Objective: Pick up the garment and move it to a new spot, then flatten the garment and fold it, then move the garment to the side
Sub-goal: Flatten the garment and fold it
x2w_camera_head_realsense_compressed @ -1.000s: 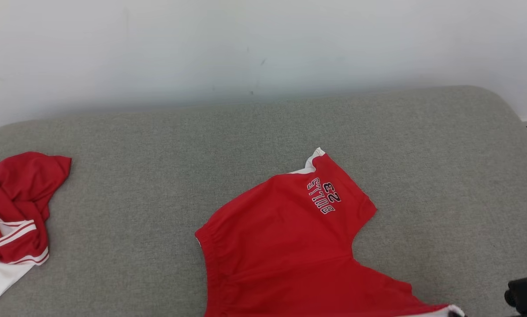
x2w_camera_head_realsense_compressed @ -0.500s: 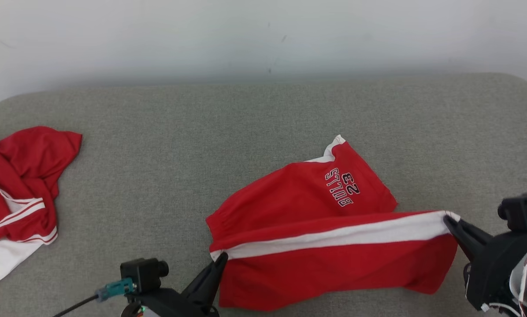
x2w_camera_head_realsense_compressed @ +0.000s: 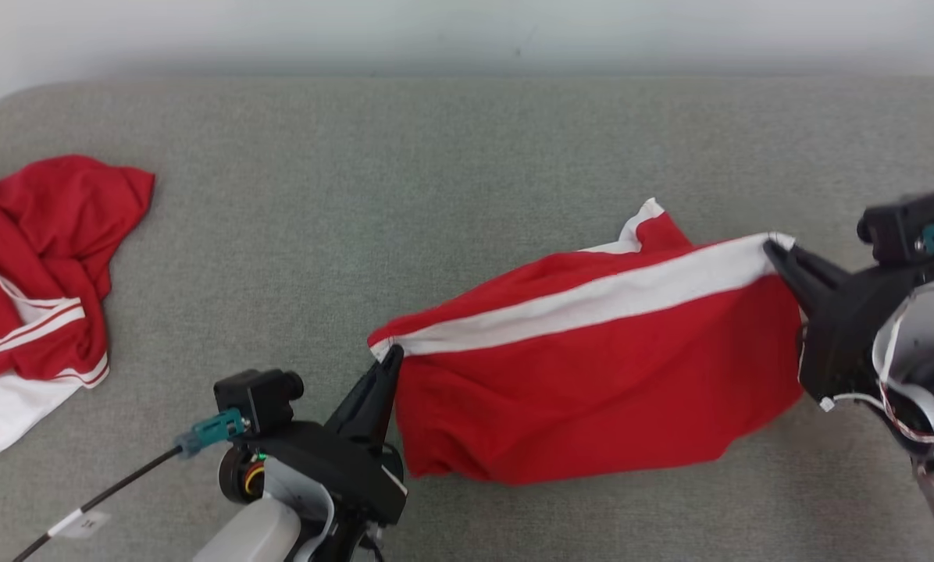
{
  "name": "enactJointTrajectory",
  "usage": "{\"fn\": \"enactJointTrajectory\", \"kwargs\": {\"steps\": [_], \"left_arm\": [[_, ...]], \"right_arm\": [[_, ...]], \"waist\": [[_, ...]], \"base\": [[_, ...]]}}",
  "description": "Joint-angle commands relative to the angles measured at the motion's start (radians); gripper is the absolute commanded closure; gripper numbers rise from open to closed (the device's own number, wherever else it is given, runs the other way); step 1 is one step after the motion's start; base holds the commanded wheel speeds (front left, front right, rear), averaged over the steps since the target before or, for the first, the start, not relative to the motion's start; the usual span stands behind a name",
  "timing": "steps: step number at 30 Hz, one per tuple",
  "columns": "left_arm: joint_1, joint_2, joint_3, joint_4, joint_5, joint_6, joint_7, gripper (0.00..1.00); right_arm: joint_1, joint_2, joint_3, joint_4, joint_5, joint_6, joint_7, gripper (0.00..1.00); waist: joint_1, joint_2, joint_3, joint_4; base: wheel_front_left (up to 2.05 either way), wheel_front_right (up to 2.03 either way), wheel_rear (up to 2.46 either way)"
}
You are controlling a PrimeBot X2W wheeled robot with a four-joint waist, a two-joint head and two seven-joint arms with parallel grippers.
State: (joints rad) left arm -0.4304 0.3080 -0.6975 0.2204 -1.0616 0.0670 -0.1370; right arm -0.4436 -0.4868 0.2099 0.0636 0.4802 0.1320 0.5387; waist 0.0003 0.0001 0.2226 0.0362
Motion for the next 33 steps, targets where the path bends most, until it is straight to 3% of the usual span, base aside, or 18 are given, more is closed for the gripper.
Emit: {"fn": "enactJointTrajectory", "kwargs": {"steps": [1,20,21,22,23,24,33], "left_arm": [[-0.027,-0.012,0.005,0.012,0.008,0.002,-0.011,1.00],[-0.149,-0.078,0.000,0.108,0.056,0.019,-0.047,1.00],[-0.152,-0.079,-0.001,0.113,0.059,0.019,-0.049,1.00],[-0.154,-0.082,0.001,0.119,0.061,0.023,-0.053,0.93],[-0.157,-0.084,0.004,0.124,0.063,0.029,-0.062,0.52],[-0.158,-0.087,0.006,0.127,0.065,0.029,-0.065,0.03],[-0.119,-0.079,0.025,0.144,0.092,0.031,-0.107,0.00]], "right_arm": [[-0.047,-0.010,0.021,0.041,0.003,-0.002,-0.020,1.00],[-0.339,0.030,0.158,0.383,-0.013,-0.002,-0.164,1.00],[-0.345,0.031,0.161,0.396,-0.013,-0.002,-0.169,0.95],[-0.349,0.034,0.163,0.409,-0.011,-0.002,-0.170,0.38],[-0.354,0.036,0.168,0.418,-0.007,-0.002,-0.173,0.00],[-0.358,0.039,0.170,0.426,-0.002,-0.002,-0.177,0.00],[-0.345,0.039,0.200,0.456,0.069,-0.002,-0.168,0.00]], "waist": [[-0.0003,-0.0001,0.036,0.027],[-0.0003,-0.0001,0.123,0.086],[-0.0003,-0.0001,0.124,0.087],[-0.0003,-0.0001,0.125,0.088],[-0.0003,-0.0001,0.125,0.089],[-0.0003,-0.0001,0.125,0.090],[-0.0003,-0.0001,0.088,0.077]], "base": [[0.00,0.00,0.00],[0.00,0.00,0.00],[0.00,0.00,0.00],[0.00,0.00,0.00],[0.00,0.00,0.00],[0.00,0.00,0.00],[0.00,0.00,0.00]]}}
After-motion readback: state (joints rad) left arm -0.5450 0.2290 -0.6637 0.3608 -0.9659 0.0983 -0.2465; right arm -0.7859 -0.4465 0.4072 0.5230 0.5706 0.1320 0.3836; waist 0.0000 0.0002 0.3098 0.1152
